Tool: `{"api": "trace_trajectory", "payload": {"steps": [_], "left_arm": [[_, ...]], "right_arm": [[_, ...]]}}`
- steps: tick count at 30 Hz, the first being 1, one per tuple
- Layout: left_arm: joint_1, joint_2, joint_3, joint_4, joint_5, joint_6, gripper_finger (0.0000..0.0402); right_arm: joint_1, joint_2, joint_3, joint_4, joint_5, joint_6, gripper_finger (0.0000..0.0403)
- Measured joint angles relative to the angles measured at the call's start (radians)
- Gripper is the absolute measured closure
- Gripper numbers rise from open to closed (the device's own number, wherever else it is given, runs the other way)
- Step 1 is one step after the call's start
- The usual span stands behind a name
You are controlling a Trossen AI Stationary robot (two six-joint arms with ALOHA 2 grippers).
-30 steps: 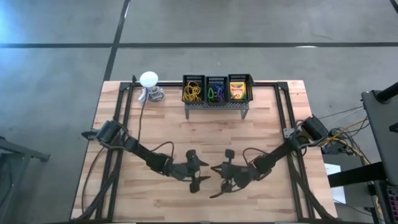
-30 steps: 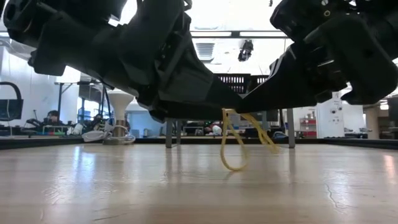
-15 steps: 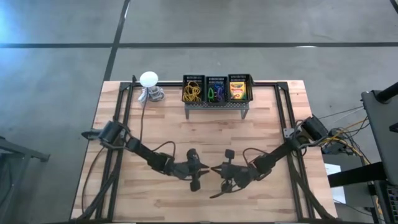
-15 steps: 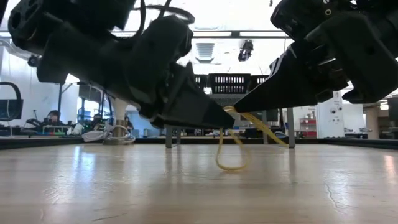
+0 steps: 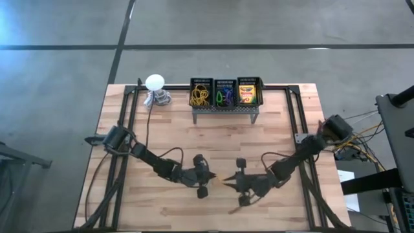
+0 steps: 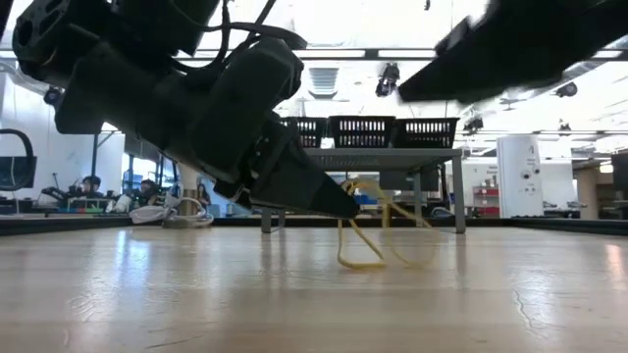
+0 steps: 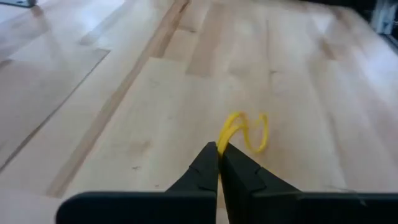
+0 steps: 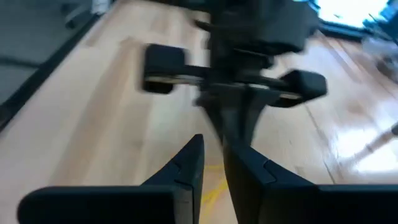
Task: Pick & Place Office Desk Supplies
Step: Put the yellow rubber band into the left black bin on the shelf
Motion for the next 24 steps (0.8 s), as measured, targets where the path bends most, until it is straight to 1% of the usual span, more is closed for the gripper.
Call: {"api": "trace_trajectory", "payload": {"steps": [3,5,7,10,13,16,20,22,24], "left_arm": [[0.000,-0.006,0.001,-0.032,-0.030,0.000,0.0393],[-0.001,-0.039,0.000,-0.086,-0.049,0.004,0.0393],[-0.001,-0.109,0.000,-0.156,-0.085,0.000,0.0393],[0.004,-0.251,0.001,-0.275,-0.181,0.013,0.0393],[0.044,-0.393,0.001,-0.341,-0.278,0.107,0.0393],[0.143,-0.523,0.002,-0.348,-0.305,0.235,0.0393],[0.340,-0.634,0.002,-0.328,-0.300,0.385,0.0393],[0.462,-0.667,0.002,-0.310,-0.264,0.415,0.0393],[0.586,-0.681,0.002,-0.308,-0.199,0.408,0.0393]], "right_arm": [[0.048,-0.052,0.001,-0.108,-0.008,-0.035,0.0335],[0.072,-0.065,-0.005,-0.163,-0.003,-0.033,0.0333],[0.082,-0.068,-0.018,-0.172,0.009,-0.023,0.0334],[0.083,-0.057,-0.028,-0.164,0.061,-0.003,0.0339],[0.078,-0.032,-0.032,-0.165,0.109,0.005,0.0344],[0.073,-0.016,-0.032,-0.160,0.110,0.005,0.0348],[0.074,-0.011,-0.032,-0.133,0.110,-0.008,0.0351],[0.074,-0.010,-0.033,-0.118,0.109,-0.018,0.0351],[0.074,-0.010,-0.033,-0.113,0.109,-0.020,0.0351]]}}
